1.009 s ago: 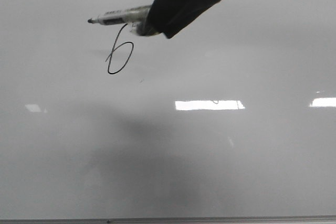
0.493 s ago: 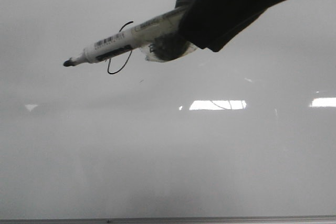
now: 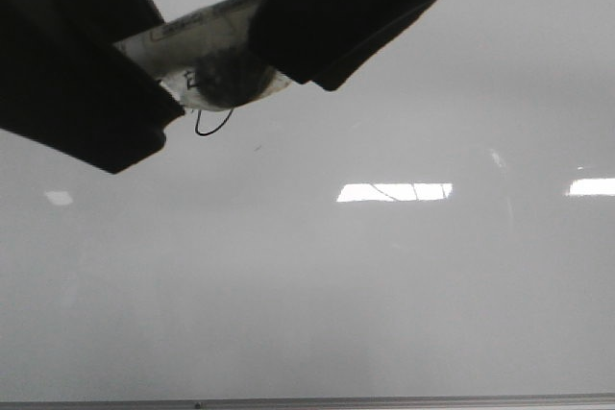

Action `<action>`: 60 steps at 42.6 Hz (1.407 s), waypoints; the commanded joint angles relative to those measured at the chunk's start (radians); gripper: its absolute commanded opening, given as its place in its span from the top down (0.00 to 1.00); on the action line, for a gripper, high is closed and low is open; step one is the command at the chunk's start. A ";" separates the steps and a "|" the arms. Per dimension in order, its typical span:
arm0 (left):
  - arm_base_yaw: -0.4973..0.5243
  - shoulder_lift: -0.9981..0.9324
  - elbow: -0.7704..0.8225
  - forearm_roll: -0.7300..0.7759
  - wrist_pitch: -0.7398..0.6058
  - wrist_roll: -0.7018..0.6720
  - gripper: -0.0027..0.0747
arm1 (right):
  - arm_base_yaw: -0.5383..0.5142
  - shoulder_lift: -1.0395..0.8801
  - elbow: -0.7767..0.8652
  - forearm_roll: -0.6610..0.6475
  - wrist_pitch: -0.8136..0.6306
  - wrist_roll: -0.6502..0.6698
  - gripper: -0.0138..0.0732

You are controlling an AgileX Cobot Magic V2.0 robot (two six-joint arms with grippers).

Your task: Write number 6 on whiteboard

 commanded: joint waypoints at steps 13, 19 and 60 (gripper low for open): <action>-0.007 -0.013 -0.034 -0.010 -0.062 -0.001 0.77 | 0.000 -0.023 -0.033 0.023 -0.056 -0.012 0.86; -0.007 -0.013 -0.034 -0.010 -0.064 -0.001 0.82 | 0.000 -0.022 -0.033 0.023 -0.063 -0.011 0.59; 0.945 -0.326 0.328 0.004 -0.380 -0.343 0.89 | -0.604 -0.776 0.541 0.022 -0.283 0.406 0.28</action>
